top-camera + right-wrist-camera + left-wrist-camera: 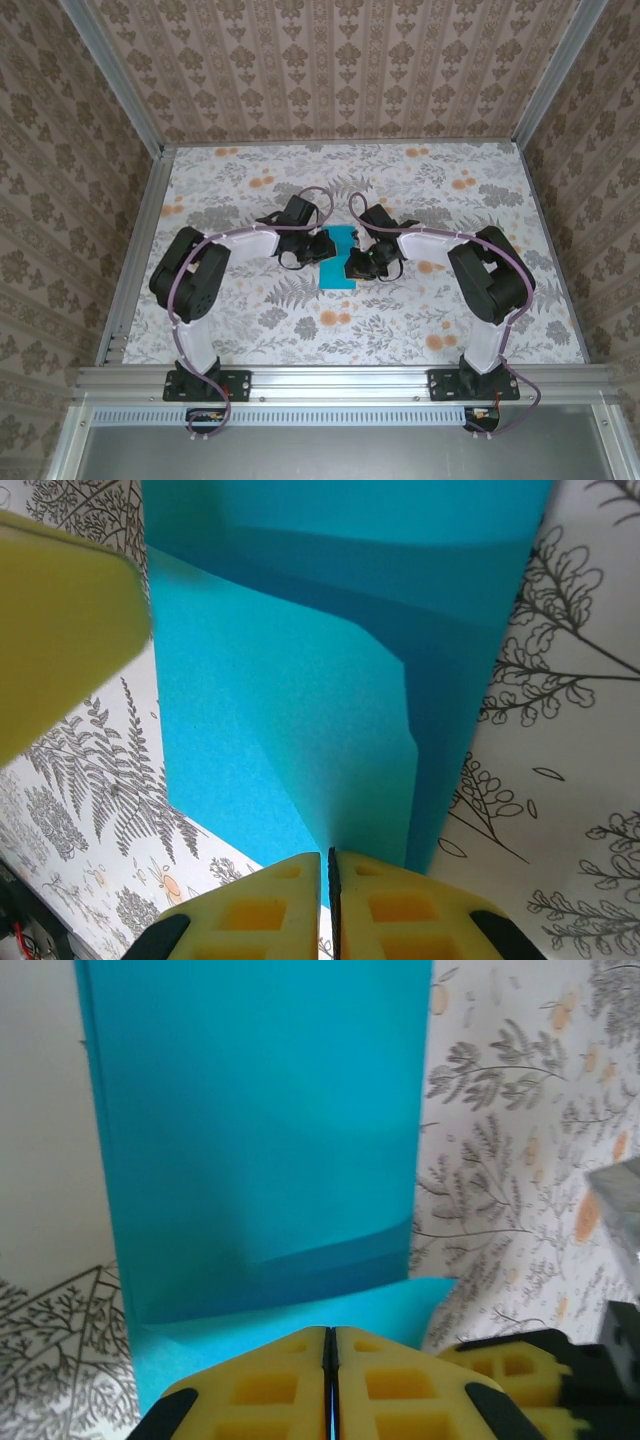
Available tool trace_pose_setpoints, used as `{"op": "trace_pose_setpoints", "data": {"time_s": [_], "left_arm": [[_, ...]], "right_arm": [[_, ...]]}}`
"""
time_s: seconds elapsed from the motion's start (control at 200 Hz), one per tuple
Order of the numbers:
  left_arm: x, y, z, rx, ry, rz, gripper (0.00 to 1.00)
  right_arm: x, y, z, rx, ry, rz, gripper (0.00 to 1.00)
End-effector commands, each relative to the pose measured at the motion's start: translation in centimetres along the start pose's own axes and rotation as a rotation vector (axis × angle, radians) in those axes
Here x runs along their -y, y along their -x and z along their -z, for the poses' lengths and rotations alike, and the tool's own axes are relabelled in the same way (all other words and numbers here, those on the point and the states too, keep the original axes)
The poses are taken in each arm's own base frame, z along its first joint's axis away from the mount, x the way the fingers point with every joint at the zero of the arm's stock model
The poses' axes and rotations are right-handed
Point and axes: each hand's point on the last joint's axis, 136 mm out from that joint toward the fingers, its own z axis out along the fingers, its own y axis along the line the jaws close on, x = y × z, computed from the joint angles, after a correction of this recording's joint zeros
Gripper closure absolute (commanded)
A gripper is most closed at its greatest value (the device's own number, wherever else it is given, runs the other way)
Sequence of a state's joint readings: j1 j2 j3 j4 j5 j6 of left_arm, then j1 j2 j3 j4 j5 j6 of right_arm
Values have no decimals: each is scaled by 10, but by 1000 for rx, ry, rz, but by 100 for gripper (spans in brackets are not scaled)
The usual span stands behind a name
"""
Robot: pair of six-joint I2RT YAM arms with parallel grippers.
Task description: Fold a paper plane with a square sheet of paper (pick it up from the middle)
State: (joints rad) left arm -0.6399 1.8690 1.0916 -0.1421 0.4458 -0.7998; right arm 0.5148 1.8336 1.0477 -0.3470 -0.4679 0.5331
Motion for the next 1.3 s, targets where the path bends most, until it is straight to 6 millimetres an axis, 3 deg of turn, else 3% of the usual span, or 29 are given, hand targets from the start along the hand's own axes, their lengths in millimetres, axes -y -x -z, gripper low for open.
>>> {"op": "trace_pose_setpoints", "data": {"time_s": [0.0, 0.26, 0.58, 0.78, 0.89, 1.18, 1.295], "left_arm": [[-9, -5, -9, -34, 4, 36, 89], [-24, -9, -18, -55, 59, 61, 89], [-39, -13, -22, -79, 130, 99, 89], [-46, -15, -21, -85, 168, 107, 89], [-51, -17, -21, -93, 194, 114, 89], [-62, -23, -25, -103, 225, 124, 89], [-62, -22, -25, -98, 220, 120, 89]], "right_arm": [[-11, 6, 12, 18, 25, -9, 87], [-20, 10, 13, 20, 35, 18, 87], [-4, 10, -9, -30, -35, -17, 87], [-2, -6, -13, -98, -22, -5, 87], [9, -20, -14, -142, -46, -19, 87], [34, -50, -6, -183, -101, -58, 87], [37, -53, 2, -168, -98, -58, 87]]}}
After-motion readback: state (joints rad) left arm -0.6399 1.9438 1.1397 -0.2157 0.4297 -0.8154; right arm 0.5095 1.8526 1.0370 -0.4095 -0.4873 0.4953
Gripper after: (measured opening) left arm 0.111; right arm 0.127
